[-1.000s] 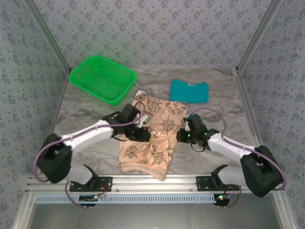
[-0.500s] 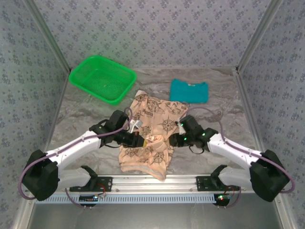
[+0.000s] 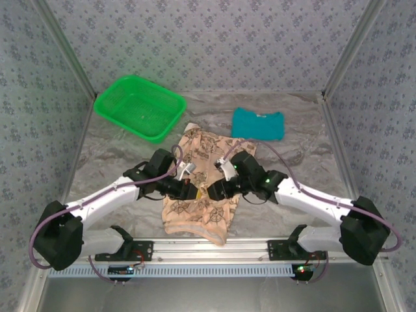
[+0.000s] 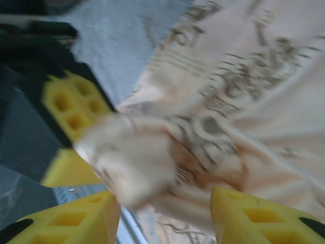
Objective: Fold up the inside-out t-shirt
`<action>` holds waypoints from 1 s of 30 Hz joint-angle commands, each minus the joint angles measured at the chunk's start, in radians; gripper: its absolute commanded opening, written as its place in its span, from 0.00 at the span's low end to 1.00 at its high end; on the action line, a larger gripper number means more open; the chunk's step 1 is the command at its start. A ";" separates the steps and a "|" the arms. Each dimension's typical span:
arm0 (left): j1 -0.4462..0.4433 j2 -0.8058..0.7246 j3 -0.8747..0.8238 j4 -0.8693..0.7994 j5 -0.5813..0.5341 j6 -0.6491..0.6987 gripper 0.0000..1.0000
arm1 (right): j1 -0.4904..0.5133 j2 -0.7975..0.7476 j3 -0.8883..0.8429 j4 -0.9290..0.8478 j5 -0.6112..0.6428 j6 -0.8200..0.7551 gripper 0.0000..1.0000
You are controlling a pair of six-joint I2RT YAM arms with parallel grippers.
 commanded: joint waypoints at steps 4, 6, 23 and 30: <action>0.008 0.026 0.030 0.027 0.027 0.043 0.07 | -0.009 0.064 0.104 -0.030 -0.105 -0.107 0.11; 0.011 0.036 0.039 0.014 0.000 0.039 0.12 | -0.015 0.034 0.122 -0.082 -0.035 -0.132 0.00; 0.252 0.151 0.117 -0.072 -0.019 -0.040 0.54 | 0.424 0.167 0.331 -0.279 0.393 -0.319 0.22; 0.284 0.042 0.114 -0.225 -0.085 0.002 0.54 | 0.366 0.126 0.251 -0.215 0.282 -0.200 0.42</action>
